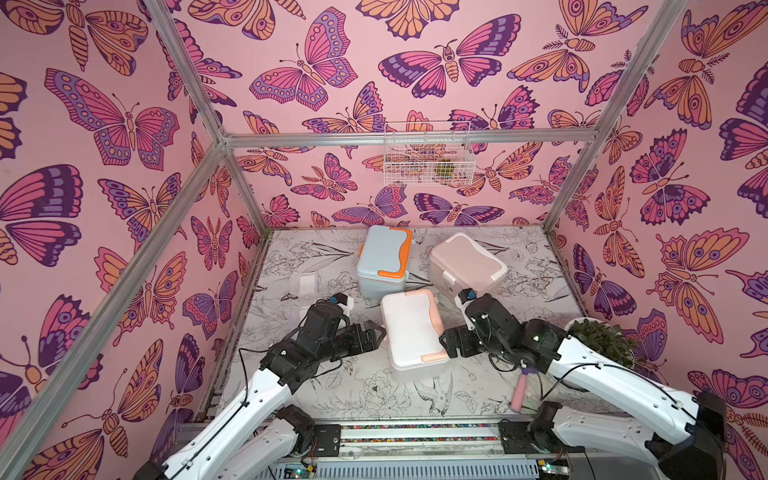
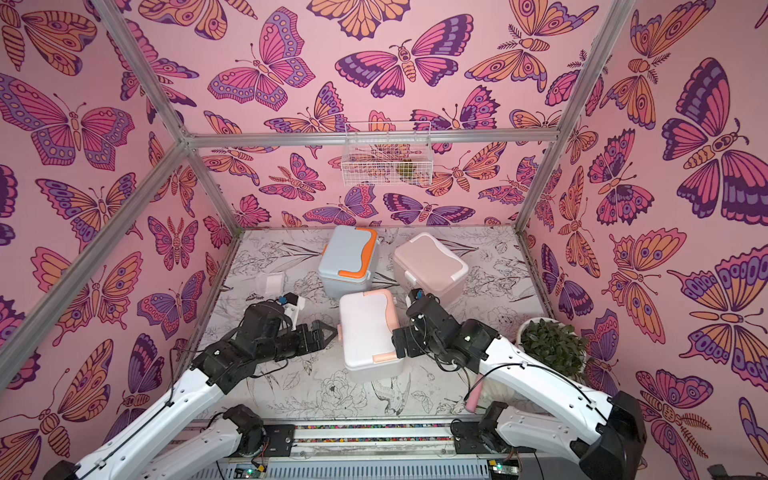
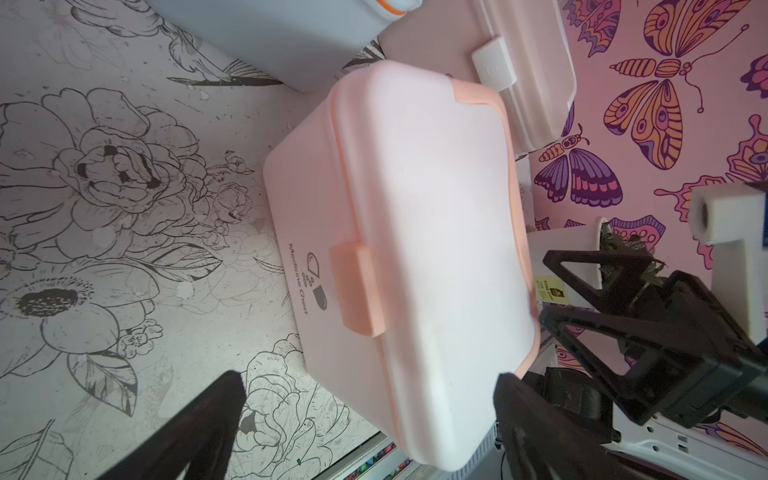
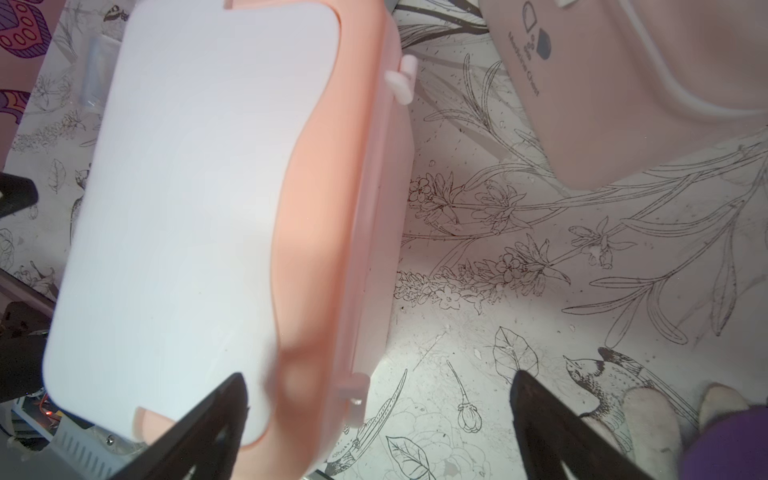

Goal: Open first aid kits and take out gauze
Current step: Adjust the first aid kit at the center of the board.

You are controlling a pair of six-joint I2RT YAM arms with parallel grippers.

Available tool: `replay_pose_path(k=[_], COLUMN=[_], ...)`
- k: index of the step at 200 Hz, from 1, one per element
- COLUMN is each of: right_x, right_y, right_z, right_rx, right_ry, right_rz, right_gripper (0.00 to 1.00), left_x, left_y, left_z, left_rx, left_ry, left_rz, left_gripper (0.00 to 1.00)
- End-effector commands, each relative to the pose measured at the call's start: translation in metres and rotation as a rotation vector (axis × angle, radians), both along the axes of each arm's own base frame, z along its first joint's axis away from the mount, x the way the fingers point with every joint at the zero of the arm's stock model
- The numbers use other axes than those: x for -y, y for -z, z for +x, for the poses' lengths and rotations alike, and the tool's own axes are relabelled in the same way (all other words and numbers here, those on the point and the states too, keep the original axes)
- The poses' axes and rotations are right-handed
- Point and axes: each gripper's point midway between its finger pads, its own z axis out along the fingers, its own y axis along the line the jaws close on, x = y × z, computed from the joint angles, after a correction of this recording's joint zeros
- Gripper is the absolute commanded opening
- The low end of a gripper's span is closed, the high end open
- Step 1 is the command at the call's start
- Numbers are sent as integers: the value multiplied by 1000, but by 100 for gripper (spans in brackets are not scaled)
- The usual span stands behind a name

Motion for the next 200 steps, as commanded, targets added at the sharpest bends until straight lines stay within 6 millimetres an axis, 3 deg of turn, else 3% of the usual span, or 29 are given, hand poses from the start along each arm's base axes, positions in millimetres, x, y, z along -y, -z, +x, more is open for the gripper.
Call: replay_pose_path(k=[1, 31, 70, 95, 111, 126, 139, 161, 171, 178, 200], right_x=[12, 26, 62, 90, 106, 120, 128, 114, 97, 85, 39], right_y=[-20, -27, -36, -37, -39, -35, -28, -10, -6, 9, 19], right_z=[10, 25, 68, 104, 133, 161, 179, 199, 202, 204, 204], right_rx=[37, 41, 16, 19, 19, 9, -17, -106, -134, -175, -197], right_ry=[65, 139, 296, 420, 479, 524, 548, 474, 423, 398, 309], right_rz=[7, 21, 69, 160, 218, 222, 234, 329, 381, 397, 442], right_gripper=[97, 94, 85, 87, 94, 100, 99, 99, 99, 99, 99], left_x=[11, 30, 46, 49, 48, 49, 49, 49, 49, 49, 49], left_y=[7, 10, 16, 18, 20, 21, 22, 23, 23, 23, 23], left_z=[-3, 8, 18, 20, 20, 20, 20, 19, 19, 19, 18], left_rx=[-27, -32, -42, -44, -46, -50, -51, -53, -54, -54, -55], left_ry=[44, 90, 133, 140, 140, 144, 146, 145, 148, 149, 152], left_rz=[-12, -5, 26, 34, 40, 43, 42, 44, 45, 43, 43], left_gripper=[95, 95, 94, 93, 93, 93, 93, 93, 93, 93, 93])
